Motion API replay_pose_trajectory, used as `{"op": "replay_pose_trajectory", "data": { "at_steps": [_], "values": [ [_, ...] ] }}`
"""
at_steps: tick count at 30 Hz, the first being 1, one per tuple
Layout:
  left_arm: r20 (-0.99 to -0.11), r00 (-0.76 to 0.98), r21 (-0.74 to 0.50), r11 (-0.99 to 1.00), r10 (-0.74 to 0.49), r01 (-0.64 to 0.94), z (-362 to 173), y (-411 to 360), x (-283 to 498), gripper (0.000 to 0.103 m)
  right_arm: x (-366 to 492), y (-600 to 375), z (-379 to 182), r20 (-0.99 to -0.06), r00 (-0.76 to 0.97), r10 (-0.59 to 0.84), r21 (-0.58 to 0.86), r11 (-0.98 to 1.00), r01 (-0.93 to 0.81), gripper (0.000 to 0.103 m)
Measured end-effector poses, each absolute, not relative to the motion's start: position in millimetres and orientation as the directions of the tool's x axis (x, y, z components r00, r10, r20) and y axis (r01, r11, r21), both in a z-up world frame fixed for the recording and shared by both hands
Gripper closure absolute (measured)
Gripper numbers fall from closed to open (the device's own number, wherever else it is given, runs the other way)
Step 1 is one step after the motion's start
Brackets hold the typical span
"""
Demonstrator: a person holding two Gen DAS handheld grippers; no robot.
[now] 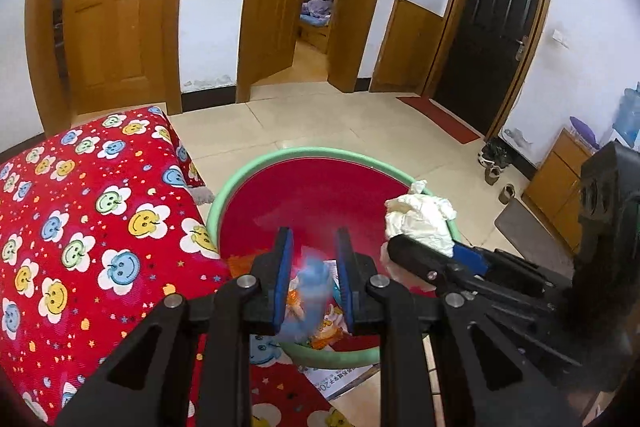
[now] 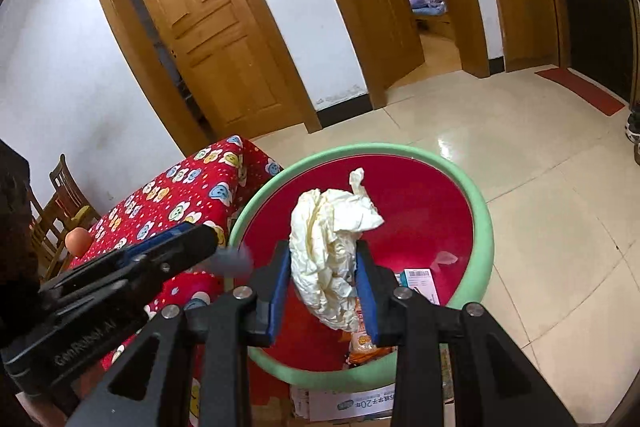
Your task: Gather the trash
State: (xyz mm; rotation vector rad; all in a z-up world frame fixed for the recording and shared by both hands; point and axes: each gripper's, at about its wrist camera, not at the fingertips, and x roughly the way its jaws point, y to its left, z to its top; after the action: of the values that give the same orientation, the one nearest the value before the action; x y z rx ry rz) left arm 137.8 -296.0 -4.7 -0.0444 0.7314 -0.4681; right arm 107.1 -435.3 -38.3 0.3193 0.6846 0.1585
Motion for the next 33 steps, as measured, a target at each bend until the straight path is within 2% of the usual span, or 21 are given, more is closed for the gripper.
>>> {"op": "replay_pose_trajectory", "data": {
  "at_steps": [2,3,4,5,6,8,9,14,17,18,19,21,26,27,29,33],
  "values": [
    [-0.630,0.650,-0.196,0.897,-0.425,0.397,-4.9,-294.4,140.0,0.082,110.2,-433.8,-39.7,-0.603,0.759,0.246,0.332,0.942,-0.043,0.069],
    [-0.632,0.651,-0.192,0.899,-0.420,0.393,-5.1,-293.9,141.0,0.078,112.1,-433.0,-40.5,-0.605,0.757,0.246,0.329,0.943,-0.043,0.069],
    [-0.634,0.651,-0.191,0.901,-0.416,0.390,-5.5,-293.4,142.1,0.063,112.8,-432.7,-41.3,-0.608,0.755,0.244,0.327,0.944,-0.042,0.069],
    [-0.634,0.660,-0.186,0.908,-0.403,0.375,-5.6,-292.3,143.1,0.054,113.4,-432.7,-41.8,-0.611,0.753,0.243,0.325,0.945,-0.042,0.069],
    [-0.631,0.665,-0.187,0.910,-0.399,0.369,-5.1,-290.8,143.1,0.049,113.5,-432.7,-42.1,-0.613,0.754,0.236,0.322,0.946,-0.035,0.068],
    [-0.624,0.662,-0.213,0.905,-0.415,0.367,-4.0,-286.4,143.6,0.028,113.1,-434.6,-43.0,-0.614,0.754,0.233,0.326,0.945,-0.027,0.068],
    [-0.620,0.662,-0.221,0.903,-0.421,0.368,-3.8,-285.2,143.1,0.024,113.2,-435.7,-42.9,-0.614,0.754,0.235,0.330,0.944,-0.026,0.068],
    [-0.606,0.675,-0.208,0.903,-0.421,0.377,-0.5,-286.3,138.5,0.022,114.2,-435.9,-46.2,-0.617,0.750,0.238,0.330,0.944,-0.028,0.068],
    [-0.611,0.671,-0.202,0.902,-0.421,0.383,-0.5,-287.6,135.8,0.022,116.3,-434.4,-47.1,-0.622,0.745,0.239,0.329,0.944,-0.027,0.064],
    [-0.606,0.675,-0.203,0.902,-0.421,0.381,1.1,-286.7,134.6,0.022,116.1,-433.7,-46.6,-0.622,0.746,0.238,0.329,0.944,-0.026,0.049],
    [-0.597,0.681,-0.208,0.902,-0.423,0.378,3.7,-285.2,133.3,0.019,114.3,-432.8,-44.4,-0.615,0.754,0.230,0.325,0.946,-0.023,0.028],
    [-0.590,0.687,-0.202,0.901,-0.425,0.384,9.6,-281.6,131.9,0.018,110.7,-427.5,-40.5,-0.597,0.766,0.238,0.316,0.948,-0.049,0.010],
    [-0.580,0.701,-0.186,0.906,-0.414,0.380,24.9,-268.8,126.6,0.018,97.9,-417.6,-27.0,-0.558,0.795,0.238,0.311,0.948,-0.066,0.004],
    [-0.581,0.705,-0.179,0.908,-0.407,0.378,30.3,-264.3,123.8,0.017,92.1,-415.1,-22.4,-0.554,0.805,0.213,0.301,0.953,-0.046,0.003],
    [-0.588,0.701,-0.151,0.906,-0.405,0.396,37.3,-258.9,119.7,0.008,83.8,-408.8,-15.4,-0.556,0.816,0.159,0.274,0.962,-0.001,0.000],
    [-0.521,0.772,-0.053,0.917,-0.364,0.396,52.3,-240.9,101.4,0.004,62.0,-387.4,5.6,-0.537,0.842,0.059,0.214,0.975,0.068,0.000]
  ]
}}
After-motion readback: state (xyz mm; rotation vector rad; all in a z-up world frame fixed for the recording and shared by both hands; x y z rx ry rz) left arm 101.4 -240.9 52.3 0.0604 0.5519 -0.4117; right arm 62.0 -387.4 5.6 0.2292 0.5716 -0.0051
